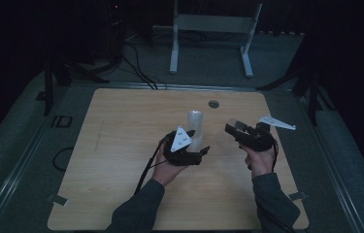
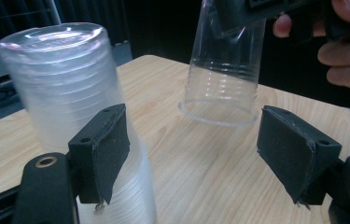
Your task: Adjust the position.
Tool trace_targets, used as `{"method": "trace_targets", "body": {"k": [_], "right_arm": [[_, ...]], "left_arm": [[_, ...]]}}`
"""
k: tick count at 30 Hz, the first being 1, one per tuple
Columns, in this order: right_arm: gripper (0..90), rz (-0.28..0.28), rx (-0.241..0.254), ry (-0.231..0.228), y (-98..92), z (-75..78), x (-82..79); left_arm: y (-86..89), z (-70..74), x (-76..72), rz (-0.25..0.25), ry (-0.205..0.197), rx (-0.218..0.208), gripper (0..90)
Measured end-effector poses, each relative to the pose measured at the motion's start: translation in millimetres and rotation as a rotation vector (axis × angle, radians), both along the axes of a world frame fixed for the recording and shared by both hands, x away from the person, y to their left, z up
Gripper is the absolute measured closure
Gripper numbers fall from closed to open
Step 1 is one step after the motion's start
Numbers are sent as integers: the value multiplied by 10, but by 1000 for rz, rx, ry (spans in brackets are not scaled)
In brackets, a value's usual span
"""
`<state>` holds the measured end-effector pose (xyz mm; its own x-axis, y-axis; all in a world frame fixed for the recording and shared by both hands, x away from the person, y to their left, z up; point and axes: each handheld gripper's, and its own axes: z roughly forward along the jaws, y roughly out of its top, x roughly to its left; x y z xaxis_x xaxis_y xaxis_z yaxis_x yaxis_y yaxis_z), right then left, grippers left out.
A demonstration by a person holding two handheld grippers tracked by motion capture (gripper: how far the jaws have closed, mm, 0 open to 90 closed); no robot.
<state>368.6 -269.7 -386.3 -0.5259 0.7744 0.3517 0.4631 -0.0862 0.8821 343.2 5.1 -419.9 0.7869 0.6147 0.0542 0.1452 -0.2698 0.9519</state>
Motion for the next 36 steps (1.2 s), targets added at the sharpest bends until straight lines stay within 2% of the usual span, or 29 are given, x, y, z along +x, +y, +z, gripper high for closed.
{"method": "trace_targets", "body": {"k": [10,15,20,25,26,28,36], "right_arm": [[413,-12,26,24,-14,-80,-28],[413,1,84,48,-45,-128,-27],[413,1,95,56,-60,-147,-34],[412,10,138,73,-69,-177,-38],[412,18,160,81,-73,-192,-37],[412,18,160,81,-73,-192,-37],[412,43,225,107,-67,-229,-39]], "left_arm": [[-107,-32,12,-20,10,8,245],[-172,-32,16,-32,18,3,228],[-248,-23,29,-43,22,10,209],[-335,-47,48,-55,32,18,176],[-350,-53,55,-58,33,18,171],[-362,-57,62,-61,35,21,161],[-459,-83,100,-67,45,13,147]]}}
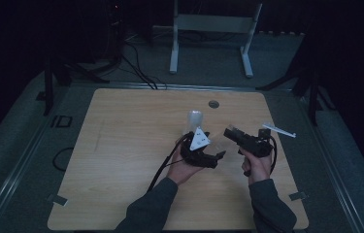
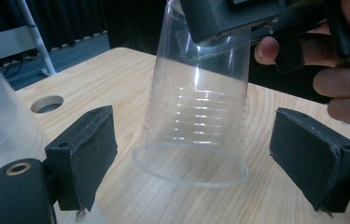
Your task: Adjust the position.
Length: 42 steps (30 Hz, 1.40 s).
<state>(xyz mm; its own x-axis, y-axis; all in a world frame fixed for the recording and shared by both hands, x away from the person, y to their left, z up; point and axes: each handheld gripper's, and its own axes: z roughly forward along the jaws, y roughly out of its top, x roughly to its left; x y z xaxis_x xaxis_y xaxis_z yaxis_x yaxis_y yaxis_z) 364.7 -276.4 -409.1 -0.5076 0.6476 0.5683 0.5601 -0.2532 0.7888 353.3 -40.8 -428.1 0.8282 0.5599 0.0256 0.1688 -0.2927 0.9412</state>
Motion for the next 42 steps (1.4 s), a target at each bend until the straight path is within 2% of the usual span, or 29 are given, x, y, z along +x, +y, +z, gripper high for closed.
{"method": "trace_targets", "body": {"k": [3,4,13,20,28,33,42], "right_arm": [[413,11,17,5,6,-7,2],[413,21,40,11,16,-14,3],[414,46,82,22,33,-20,6],[414,64,128,31,33,-21,21],[410,70,135,33,21,-29,23],[405,71,137,32,10,-38,26],[343,67,125,23,-32,-34,8]], "left_arm": [[-14,-5,5,1,-3,-5,147],[-23,-11,11,3,-4,-12,147],[-42,-55,54,6,7,-16,148],[-51,-69,60,13,5,-4,202],[-47,-60,33,9,-13,4,269],[-50,-57,24,7,-20,5,278],[-41,-60,19,-5,-27,15,288]]}}
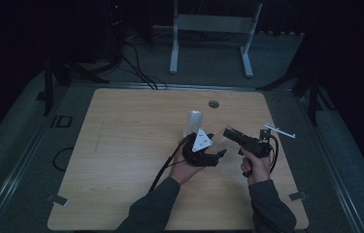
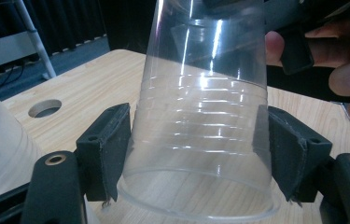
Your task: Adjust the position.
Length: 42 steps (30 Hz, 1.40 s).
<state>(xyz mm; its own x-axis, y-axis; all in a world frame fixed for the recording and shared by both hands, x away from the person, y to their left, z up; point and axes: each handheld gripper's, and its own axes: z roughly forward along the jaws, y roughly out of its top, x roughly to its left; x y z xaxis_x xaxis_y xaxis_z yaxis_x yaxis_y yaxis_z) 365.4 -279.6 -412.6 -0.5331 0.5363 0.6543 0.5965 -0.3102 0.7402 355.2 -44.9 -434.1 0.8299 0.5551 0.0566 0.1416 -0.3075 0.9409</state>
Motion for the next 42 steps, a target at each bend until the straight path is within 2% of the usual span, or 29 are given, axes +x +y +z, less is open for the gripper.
{"method": "trace_targets", "body": {"k": [10,15,22,26,27,28,29,30,31,33,37,38,40,41,42], "right_arm": [[333,11,-24,-18,-82,20,-66],[333,29,-54,-29,-124,33,-113],[334,45,-127,-42,-168,36,-136],[339,55,-185,-54,-190,60,-128],[339,55,-185,-54,-190,60,-128],[339,59,-200,-56,-195,69,-126],[339,60,-246,-60,-205,84,-119],[339,60,-246,-60,-205,84,-119],[339,53,-282,-59,-213,90,-111],[340,56,-298,-58,-218,90,-106],[340,78,-429,-73,-195,123,-101],[340,78,-429,-73,-195,123,-101],[336,86,-494,-81,-175,151,-99],[332,98,-565,-96,-147,188,-100],[332,98,-565,-96,-147,188,-100]], "left_arm": [[38,-14,10,0,8,18,295],[105,-1,35,8,10,22,299],[212,15,84,22,20,24,299],[258,23,102,17,23,32,299],[258,23,102,17,23,32,299],[258,23,102,17,23,32,299],[278,22,111,8,27,40,299],[278,22,111,8,27,40,299],[289,19,115,0,32,47,299],[295,17,114,-1,32,53,299],[323,12,124,-12,41,70,299],[328,10,125,-14,44,69,299],[344,11,129,-24,49,82,299],[351,9,130,-31,48,95,298],[351,9,130,-31,48,95,298]]}}
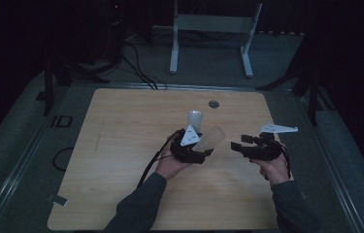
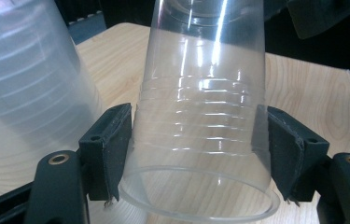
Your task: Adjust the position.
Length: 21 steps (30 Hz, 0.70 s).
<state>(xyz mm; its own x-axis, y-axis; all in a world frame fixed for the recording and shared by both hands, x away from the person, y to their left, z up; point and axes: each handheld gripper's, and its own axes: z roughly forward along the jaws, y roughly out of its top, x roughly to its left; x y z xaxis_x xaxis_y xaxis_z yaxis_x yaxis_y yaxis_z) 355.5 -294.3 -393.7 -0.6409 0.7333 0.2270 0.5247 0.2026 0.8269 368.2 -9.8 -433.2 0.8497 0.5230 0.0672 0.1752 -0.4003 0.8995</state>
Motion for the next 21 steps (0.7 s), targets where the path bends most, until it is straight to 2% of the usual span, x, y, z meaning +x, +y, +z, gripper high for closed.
{"method": "trace_targets", "body": {"k": [1,2,5,6,15,21], "right_arm": [[332,7,-19,-5,10,11,0],[332,29,-72,-16,37,37,6],[332,34,-92,-18,46,46,8],[333,52,-148,-23,78,69,16],[334,127,-284,-34,167,110,43],[338,162,-341,-29,205,127,47]], "left_arm": [[2,-4,-1,-5,3,2,298],[5,-11,-9,-15,3,16,298],[4,-21,-16,-23,5,23,298],[6,-24,-16,-26,6,25,298],[5,-47,-24,-53,10,44,299],[7,-55,-24,-73,15,61,299]]}}
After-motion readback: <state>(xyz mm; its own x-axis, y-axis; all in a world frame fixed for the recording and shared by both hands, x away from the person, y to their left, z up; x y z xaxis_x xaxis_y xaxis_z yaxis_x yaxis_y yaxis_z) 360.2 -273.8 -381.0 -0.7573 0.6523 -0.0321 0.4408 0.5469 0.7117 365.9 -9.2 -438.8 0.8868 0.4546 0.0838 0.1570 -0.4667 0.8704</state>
